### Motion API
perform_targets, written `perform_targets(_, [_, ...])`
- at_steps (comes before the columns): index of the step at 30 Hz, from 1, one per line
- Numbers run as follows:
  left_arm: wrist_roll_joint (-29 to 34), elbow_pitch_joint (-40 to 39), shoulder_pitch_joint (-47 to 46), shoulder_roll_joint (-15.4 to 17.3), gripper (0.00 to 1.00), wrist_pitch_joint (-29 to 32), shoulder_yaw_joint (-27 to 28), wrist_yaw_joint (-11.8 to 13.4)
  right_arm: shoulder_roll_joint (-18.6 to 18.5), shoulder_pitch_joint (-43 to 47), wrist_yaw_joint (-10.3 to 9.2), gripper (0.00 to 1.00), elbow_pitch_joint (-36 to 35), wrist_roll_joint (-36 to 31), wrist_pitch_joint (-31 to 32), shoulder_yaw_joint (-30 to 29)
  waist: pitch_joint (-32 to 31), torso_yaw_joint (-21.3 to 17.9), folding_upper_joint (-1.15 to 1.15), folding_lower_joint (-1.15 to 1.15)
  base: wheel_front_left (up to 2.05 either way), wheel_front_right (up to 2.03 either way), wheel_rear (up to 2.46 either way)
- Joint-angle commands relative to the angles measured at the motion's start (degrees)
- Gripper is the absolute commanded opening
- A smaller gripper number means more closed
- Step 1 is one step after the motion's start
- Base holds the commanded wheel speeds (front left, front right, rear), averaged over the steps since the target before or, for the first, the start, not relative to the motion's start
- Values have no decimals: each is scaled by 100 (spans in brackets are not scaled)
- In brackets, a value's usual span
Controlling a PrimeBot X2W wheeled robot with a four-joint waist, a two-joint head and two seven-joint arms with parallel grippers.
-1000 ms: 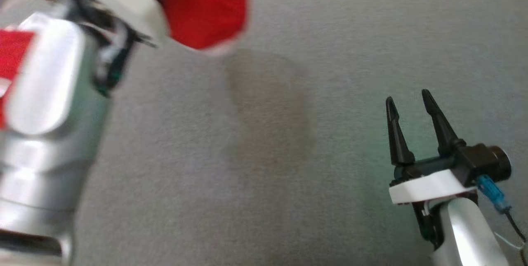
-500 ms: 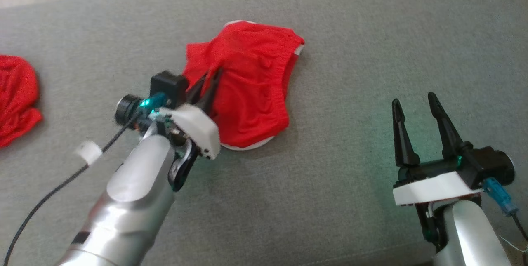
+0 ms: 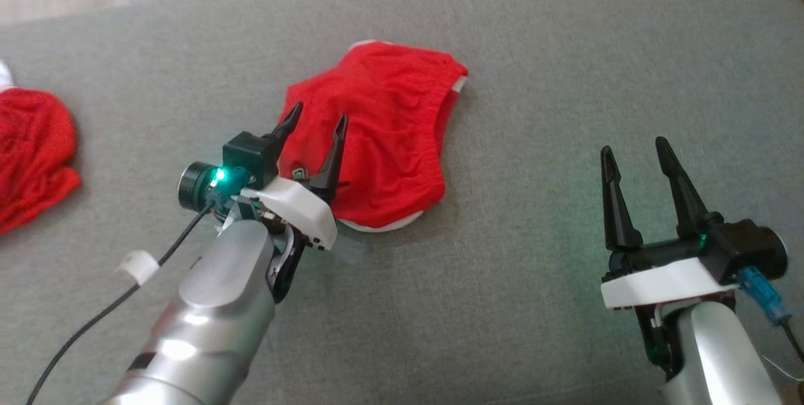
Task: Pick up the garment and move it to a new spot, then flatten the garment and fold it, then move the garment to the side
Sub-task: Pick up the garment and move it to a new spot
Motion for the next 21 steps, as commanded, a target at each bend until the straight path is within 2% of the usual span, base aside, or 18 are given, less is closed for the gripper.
perform_targets(1, [-55,-102,-186,57,100,-93,131,-24,-19,-68,-4,100,-156,-45,-36,92,-223,127,0,0,0,0,0])
perform_targets(5, [-140,-206,49,41,100,-185,214,-31,-19,24,-4,100,-141,-77,-36,74,-544,298,0,0,0,0,0])
perform_targets(9, [-184,-494,439,92,100,-219,380,70,-19,162,-4,100,-121,-97,-36,112,-819,454,0,0,0,0,0])
perform_targets(16, [-92,-1935,1875,356,100,-225,1091,508,-19,510,-4,100,-91,-126,-36,205,-1156,671,0,0,0,0,0])
perform_targets(21, [-30,-2640,2695,456,100,-226,1439,681,-19,651,-4,100,-74,-97,-36,221,-1237,713,0,0,0,0,0])
